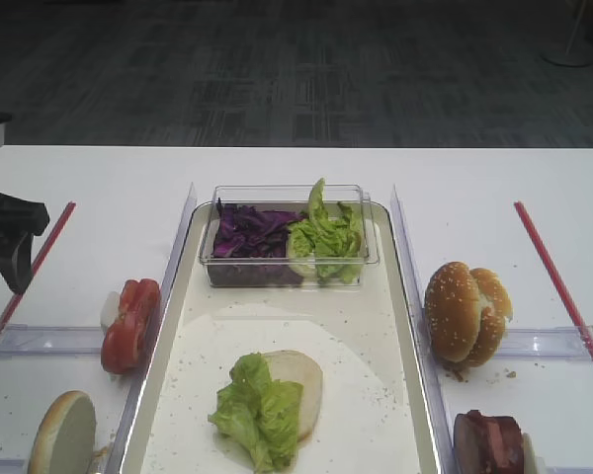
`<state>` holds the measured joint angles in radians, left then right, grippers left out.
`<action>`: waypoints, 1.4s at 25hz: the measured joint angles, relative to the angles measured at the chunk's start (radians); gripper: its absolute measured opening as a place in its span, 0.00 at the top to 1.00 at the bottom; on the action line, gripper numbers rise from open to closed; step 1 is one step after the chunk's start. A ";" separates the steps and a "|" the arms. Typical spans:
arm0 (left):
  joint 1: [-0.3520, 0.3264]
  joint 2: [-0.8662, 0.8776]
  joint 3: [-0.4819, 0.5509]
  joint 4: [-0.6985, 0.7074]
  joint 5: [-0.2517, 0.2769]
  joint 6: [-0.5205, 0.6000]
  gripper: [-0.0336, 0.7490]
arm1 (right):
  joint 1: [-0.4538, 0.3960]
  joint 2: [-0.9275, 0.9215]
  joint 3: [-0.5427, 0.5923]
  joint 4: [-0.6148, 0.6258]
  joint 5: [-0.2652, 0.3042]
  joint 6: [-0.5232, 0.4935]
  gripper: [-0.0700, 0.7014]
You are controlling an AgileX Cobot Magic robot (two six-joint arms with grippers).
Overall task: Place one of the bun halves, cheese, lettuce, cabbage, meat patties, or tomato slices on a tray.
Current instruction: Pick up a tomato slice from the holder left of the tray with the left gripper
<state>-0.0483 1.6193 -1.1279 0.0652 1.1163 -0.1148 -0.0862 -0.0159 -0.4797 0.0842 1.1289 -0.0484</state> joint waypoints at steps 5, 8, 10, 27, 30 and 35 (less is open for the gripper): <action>-0.001 0.001 -0.002 -0.023 -0.007 0.004 0.24 | 0.000 0.000 0.000 0.000 0.000 0.000 0.44; -0.023 0.001 -0.006 -0.025 -0.013 0.005 0.24 | 0.000 0.000 0.000 0.000 0.000 0.000 0.44; -0.053 0.001 -0.008 -0.025 -0.022 0.005 0.24 | 0.000 0.000 0.000 0.000 0.000 0.000 0.44; -0.376 0.002 -0.010 -0.052 -0.108 -0.137 0.24 | 0.000 0.000 0.000 0.000 0.000 0.000 0.44; -0.383 0.002 -0.010 -0.076 -0.111 -0.143 0.24 | 0.000 0.000 0.000 0.000 0.000 0.000 0.44; -0.387 0.002 -0.010 -0.112 -0.125 -0.153 0.24 | 0.000 0.000 0.000 0.000 0.000 0.000 0.44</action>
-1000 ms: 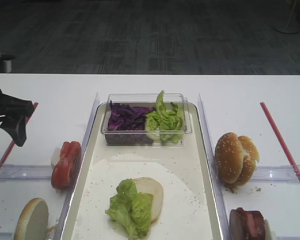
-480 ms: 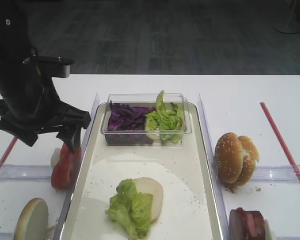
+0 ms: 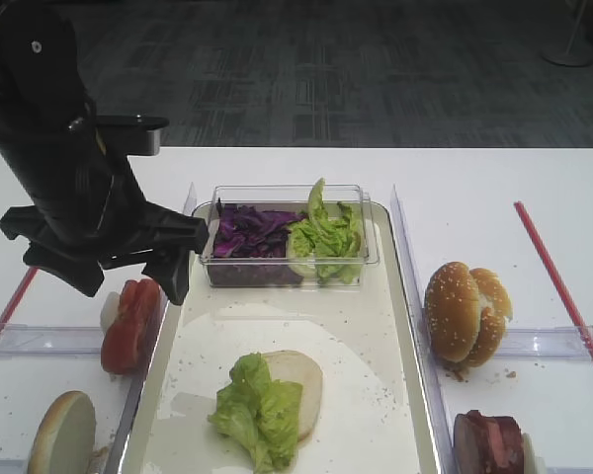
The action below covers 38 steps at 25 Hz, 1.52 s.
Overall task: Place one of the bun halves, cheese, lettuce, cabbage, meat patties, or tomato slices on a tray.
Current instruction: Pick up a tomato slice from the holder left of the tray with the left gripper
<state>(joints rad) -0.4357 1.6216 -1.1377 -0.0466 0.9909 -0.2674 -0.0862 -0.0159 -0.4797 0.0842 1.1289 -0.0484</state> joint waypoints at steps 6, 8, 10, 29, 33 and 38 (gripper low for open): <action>0.000 0.004 0.000 -0.008 -0.006 -0.022 0.26 | 0.000 0.000 0.000 0.000 0.000 0.002 0.44; 0.000 0.022 -0.002 -0.012 -0.006 -0.024 0.27 | 0.000 0.000 0.000 0.000 0.000 0.002 0.44; 0.000 0.051 -0.002 -0.013 -0.006 -0.026 0.27 | 0.000 0.000 0.000 0.000 0.000 0.002 0.44; -0.002 0.130 -0.002 -0.064 -0.056 -0.004 0.31 | 0.000 0.000 0.000 0.000 0.000 0.002 0.44; -0.002 0.137 -0.002 -0.064 -0.061 -0.004 0.32 | 0.000 0.000 0.000 0.000 0.000 0.002 0.44; -0.002 0.149 -0.008 -0.064 -0.061 -0.002 0.34 | 0.000 0.000 0.000 0.000 0.000 0.002 0.44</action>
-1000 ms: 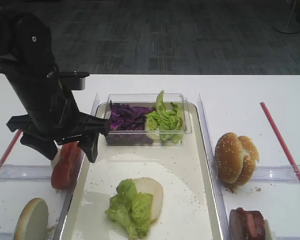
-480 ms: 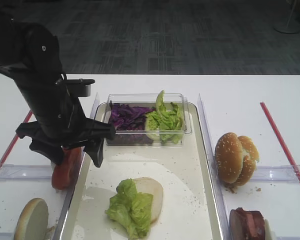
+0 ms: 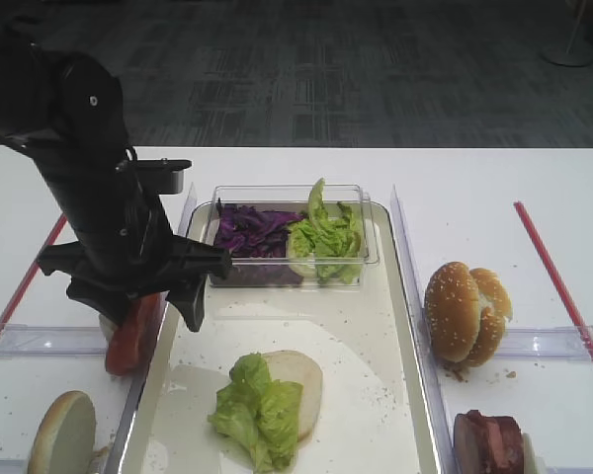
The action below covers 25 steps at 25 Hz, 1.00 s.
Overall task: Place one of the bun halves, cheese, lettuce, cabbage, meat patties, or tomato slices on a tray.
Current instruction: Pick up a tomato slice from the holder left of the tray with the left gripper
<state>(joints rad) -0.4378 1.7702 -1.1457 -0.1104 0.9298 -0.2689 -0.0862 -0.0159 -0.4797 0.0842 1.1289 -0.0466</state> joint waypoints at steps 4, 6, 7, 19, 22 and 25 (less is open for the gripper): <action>0.000 0.002 0.000 0.018 0.000 0.000 0.41 | 0.000 0.000 0.000 0.000 0.000 0.000 0.44; 0.000 0.002 0.000 0.025 0.002 0.000 0.46 | 0.000 0.000 0.000 0.000 0.000 0.000 0.44; 0.000 0.002 0.000 0.027 0.002 0.000 0.49 | 0.000 0.000 0.000 0.000 0.000 0.000 0.44; 0.000 0.002 0.000 0.081 0.021 0.000 0.79 | 0.000 0.000 0.000 0.000 0.000 0.000 0.44; 0.000 0.004 0.000 0.081 0.021 0.000 0.84 | 0.000 0.000 0.000 0.000 0.000 0.000 0.44; 0.000 0.004 0.000 0.081 0.021 0.000 0.87 | 0.000 0.000 0.000 0.000 0.000 0.000 0.44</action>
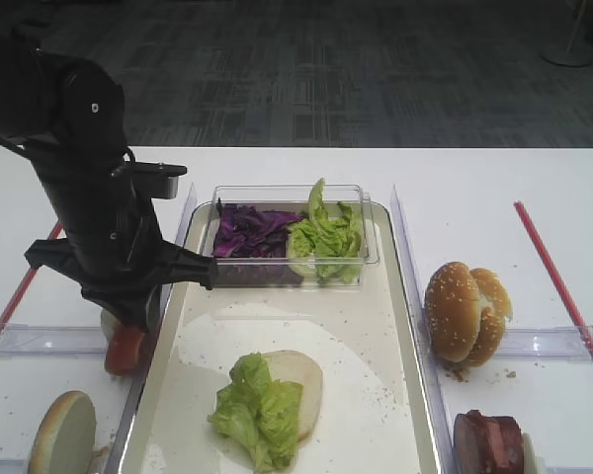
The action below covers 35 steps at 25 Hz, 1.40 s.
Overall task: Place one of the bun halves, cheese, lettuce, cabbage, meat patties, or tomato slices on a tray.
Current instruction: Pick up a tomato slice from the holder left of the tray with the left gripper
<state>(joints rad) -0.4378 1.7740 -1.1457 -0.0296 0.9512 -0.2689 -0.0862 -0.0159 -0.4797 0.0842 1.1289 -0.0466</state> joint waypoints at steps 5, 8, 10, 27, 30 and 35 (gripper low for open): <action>0.000 0.000 0.000 0.000 0.000 0.000 0.88 | 0.000 0.000 0.000 0.000 0.000 0.000 0.44; 0.000 0.000 -0.007 0.002 0.010 0.000 0.88 | 0.000 0.000 0.000 0.000 0.000 0.000 0.44; 0.000 0.000 -0.022 0.007 0.023 0.000 0.88 | 0.000 0.000 0.000 0.000 0.000 0.000 0.44; 0.000 -0.100 -0.051 0.016 0.110 0.030 0.88 | 0.000 0.000 0.000 0.000 0.000 0.000 0.44; 0.000 -0.100 -0.051 -0.028 0.120 0.077 0.88 | 0.000 0.000 0.000 0.000 0.000 -0.002 0.44; 0.000 -0.100 -0.051 -0.192 0.137 0.226 0.88 | 0.000 0.000 0.000 0.000 0.000 -0.002 0.44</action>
<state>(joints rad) -0.4378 1.6744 -1.1970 -0.2217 1.0886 -0.0427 -0.0862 -0.0159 -0.4797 0.0842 1.1289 -0.0485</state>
